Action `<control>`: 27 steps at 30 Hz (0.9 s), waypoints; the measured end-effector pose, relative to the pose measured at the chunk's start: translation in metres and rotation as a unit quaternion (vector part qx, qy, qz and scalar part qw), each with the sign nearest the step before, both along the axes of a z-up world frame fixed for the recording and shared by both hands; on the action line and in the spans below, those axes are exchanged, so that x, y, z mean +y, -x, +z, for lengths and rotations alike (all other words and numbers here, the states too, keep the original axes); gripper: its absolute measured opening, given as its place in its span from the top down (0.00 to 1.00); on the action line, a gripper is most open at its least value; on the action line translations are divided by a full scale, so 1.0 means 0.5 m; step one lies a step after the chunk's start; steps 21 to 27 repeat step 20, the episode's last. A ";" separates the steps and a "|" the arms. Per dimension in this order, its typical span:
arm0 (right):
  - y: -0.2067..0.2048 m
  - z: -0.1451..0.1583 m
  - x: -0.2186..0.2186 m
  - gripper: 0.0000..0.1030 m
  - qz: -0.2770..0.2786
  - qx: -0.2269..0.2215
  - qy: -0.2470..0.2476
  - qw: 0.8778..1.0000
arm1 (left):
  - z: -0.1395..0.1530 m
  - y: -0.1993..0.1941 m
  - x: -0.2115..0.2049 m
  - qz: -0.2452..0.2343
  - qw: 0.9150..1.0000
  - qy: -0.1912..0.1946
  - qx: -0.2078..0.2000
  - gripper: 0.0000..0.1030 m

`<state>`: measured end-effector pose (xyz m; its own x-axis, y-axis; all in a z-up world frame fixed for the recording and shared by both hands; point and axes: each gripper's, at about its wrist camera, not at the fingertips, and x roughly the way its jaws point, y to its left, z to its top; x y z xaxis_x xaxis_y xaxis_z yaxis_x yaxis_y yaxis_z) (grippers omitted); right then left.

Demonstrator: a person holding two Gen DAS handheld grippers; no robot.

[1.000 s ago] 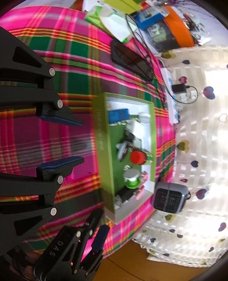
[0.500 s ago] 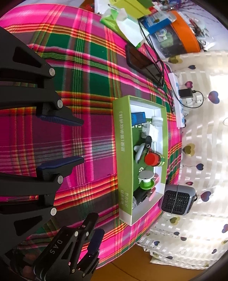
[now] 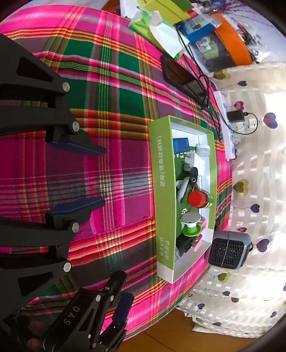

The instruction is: Organize rigid objects

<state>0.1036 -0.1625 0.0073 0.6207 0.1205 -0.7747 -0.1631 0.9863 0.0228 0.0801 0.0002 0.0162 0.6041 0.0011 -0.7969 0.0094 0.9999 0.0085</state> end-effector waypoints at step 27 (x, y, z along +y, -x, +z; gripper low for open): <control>0.000 -0.001 0.002 0.44 0.004 0.001 0.000 1.000 | 0.000 -0.002 -0.003 -0.001 1.000 0.001 -0.001 0.62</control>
